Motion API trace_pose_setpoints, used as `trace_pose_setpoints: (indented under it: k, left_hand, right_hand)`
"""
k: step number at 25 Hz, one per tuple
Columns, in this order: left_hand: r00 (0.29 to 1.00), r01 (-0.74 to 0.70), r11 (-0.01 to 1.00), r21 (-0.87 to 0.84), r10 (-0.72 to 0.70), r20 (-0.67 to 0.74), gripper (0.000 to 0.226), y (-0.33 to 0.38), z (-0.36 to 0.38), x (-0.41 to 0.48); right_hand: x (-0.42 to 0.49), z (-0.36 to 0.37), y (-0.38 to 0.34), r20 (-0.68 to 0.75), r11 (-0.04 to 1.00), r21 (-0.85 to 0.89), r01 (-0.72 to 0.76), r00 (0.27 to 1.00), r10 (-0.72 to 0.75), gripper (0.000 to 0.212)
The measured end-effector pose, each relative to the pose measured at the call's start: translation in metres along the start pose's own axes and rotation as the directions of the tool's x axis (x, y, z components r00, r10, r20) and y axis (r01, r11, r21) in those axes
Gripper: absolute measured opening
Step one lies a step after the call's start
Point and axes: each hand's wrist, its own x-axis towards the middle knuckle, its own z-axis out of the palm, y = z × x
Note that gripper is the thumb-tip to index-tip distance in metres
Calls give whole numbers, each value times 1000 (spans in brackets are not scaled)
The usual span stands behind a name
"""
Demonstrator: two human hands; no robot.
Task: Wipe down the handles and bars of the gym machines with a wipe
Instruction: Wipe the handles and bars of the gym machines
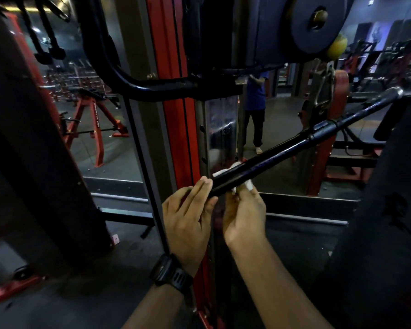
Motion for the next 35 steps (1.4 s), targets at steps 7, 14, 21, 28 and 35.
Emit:
trace_pose_setpoints:
  k: [7, 14, 21, 28, 35]
  left_hand:
    - [1000, -8, 1000, 3, 8, -18, 34, -1, -7, 7]
    - [999, 37, 999, -12, -36, 7, 34, -2, -3, 2]
    - [1000, 0, 999, 34, 0, 10, 33, -12, 8, -3]
    - [996, 91, 994, 53, -92, 12, 32, -21, 17, 17]
    - [998, -1, 986, 167, 10, -54, 39, 7, 33, 42]
  right_hand:
    - [-17, -6, -2, 66, 991, -128, 37, 997, -29, 21]
    - [5, -21, -10, 761, -303, -505, 808, 251, -598, 27]
    - [51, -48, -74, 994, -814, -88, 575, 98, -39, 43]
    - [83, -49, -131, 769, -672, -639, 375, 327, -549, 38]
    - [60, -55, -128, 631, -444, -747, 496, 315, -710, 29]
